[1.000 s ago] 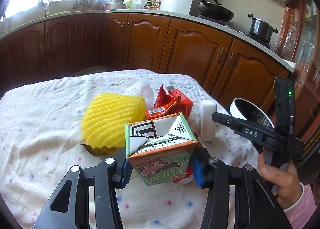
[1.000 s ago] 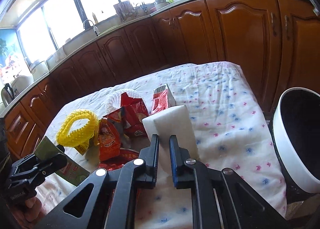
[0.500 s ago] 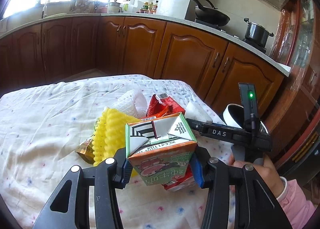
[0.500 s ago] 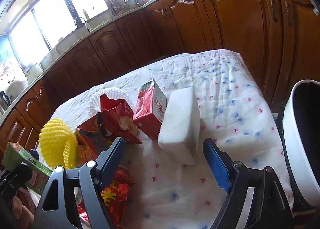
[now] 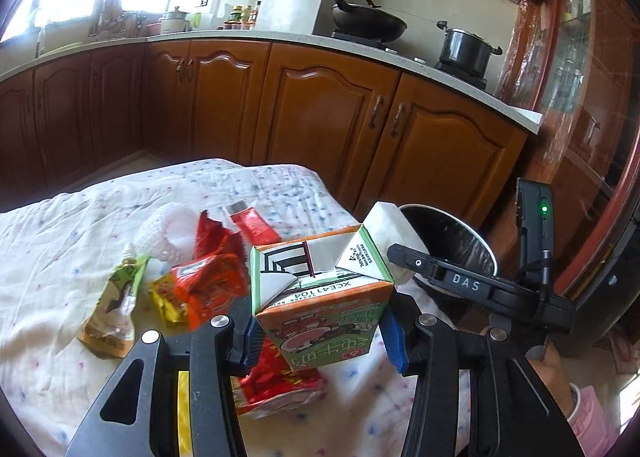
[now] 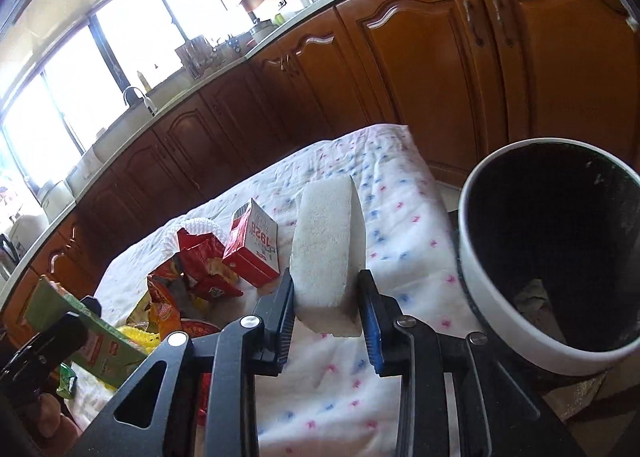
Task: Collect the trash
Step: 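Move both held items over the bin and open both tools, then grasp the green drink pouch with the left tool while the right tool grasps the yellow foam net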
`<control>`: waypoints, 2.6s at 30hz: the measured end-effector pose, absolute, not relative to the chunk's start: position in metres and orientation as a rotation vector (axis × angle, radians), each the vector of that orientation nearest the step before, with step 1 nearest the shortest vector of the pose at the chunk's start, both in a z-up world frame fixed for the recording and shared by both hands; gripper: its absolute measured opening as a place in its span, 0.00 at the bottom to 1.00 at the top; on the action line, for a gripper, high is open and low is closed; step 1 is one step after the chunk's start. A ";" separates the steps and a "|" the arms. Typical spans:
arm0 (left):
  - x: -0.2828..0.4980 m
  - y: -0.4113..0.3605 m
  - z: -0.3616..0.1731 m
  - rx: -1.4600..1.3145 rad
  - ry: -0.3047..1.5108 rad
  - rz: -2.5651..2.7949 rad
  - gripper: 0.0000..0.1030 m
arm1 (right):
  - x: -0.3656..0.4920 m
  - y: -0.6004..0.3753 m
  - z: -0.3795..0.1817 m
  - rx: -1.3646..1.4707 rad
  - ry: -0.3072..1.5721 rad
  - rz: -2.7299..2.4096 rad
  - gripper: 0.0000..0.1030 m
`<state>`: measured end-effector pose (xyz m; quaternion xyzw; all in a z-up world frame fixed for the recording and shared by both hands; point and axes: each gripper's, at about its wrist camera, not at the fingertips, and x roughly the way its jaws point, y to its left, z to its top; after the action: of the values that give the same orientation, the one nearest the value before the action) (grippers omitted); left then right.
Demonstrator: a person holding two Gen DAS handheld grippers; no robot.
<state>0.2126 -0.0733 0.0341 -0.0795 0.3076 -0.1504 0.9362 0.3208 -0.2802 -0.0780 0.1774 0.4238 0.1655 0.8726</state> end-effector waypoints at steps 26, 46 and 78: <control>0.358 -0.217 0.015 -0.046 0.710 -0.494 0.46 | 0.307 -0.426 -0.071 0.442 0.862 0.067 0.29; 0.429 -0.274 -0.014 -0.012 0.829 -0.504 0.51 | 0.322 -0.457 -0.083 0.437 0.911 0.040 0.36; 0.198 -0.083 0.034 -0.159 0.652 -0.353 0.68 | 0.228 -0.341 -0.053 0.493 0.811 0.200 0.77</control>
<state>0.1976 -0.0828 0.0343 -0.0774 0.3181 -0.1723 0.9291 0.2278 -0.3406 -0.0533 0.2371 0.3898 0.0962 0.8846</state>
